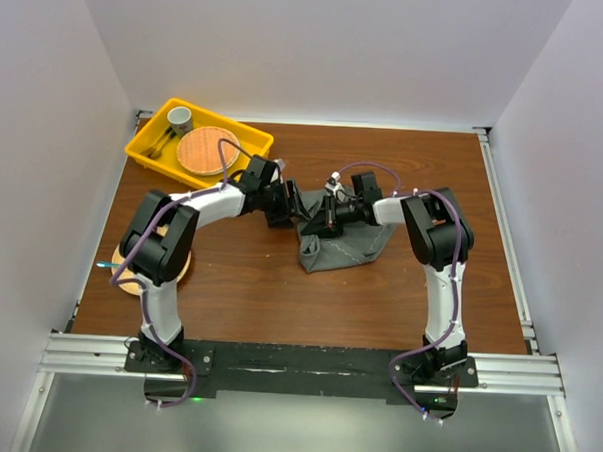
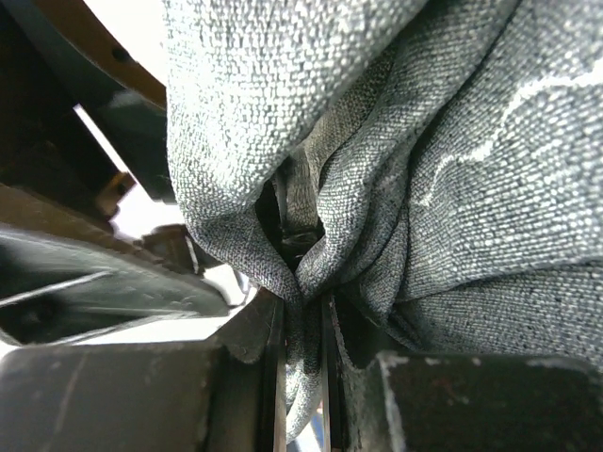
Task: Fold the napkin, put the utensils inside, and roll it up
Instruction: Roll the napkin with the utensil
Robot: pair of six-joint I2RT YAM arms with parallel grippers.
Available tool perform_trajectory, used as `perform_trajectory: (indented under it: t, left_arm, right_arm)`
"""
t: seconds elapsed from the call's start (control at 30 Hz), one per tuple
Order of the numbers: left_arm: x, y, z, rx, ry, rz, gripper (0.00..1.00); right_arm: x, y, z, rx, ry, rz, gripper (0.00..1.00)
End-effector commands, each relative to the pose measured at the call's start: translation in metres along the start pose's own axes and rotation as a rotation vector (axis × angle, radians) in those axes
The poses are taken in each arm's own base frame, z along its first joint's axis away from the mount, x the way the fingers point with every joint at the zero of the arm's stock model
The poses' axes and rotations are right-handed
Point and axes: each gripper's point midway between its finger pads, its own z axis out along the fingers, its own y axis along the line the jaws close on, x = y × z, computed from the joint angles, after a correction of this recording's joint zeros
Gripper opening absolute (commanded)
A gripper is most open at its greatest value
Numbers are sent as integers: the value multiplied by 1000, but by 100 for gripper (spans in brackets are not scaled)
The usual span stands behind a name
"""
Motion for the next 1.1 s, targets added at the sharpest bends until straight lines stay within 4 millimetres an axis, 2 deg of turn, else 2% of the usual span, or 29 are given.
perform_trajectory:
  t: [0.0, 0.07, 0.23, 0.33, 0.47, 0.5, 0.53, 0.77, 0.9, 1.07]
  left_arm:
    - [-7, -19, 9, 120, 11, 13, 67]
    - [0, -18, 16, 145, 52, 4, 73]
    - [13, -13, 26, 175, 106, -65, 73]
    - [10, -13, 30, 187, 87, -99, 71]
    - [5, -6, 34, 157, 51, -144, 51]
    - [0, -4, 33, 144, 22, -162, 50]
    - [-8, -12, 26, 170, -15, -152, 50]
    - [-19, -13, 17, 178, -72, -163, 60]
    - [-13, -6, 30, 153, -19, -182, 65]
    - [-9, 16, 42, 23, -2, -189, 70]
  right_arm:
    - [8, -15, -5, 10, 42, -118, 0]
    - [10, -15, -6, -2, 53, -162, 0]
    - [10, -13, -7, -28, 61, -265, 0]
    - [8, -12, -6, -41, 55, -292, 0]
    - [8, -15, -7, -25, 54, -300, 0]
    - [9, -15, -8, -23, 58, -296, 0]
    - [9, -16, -8, -19, 58, -294, 0]
    - [8, -17, -7, -14, 60, -293, 0]
    - [8, -14, -8, -21, 61, -299, 0]
    - [3, -11, -7, -26, 55, -318, 0]
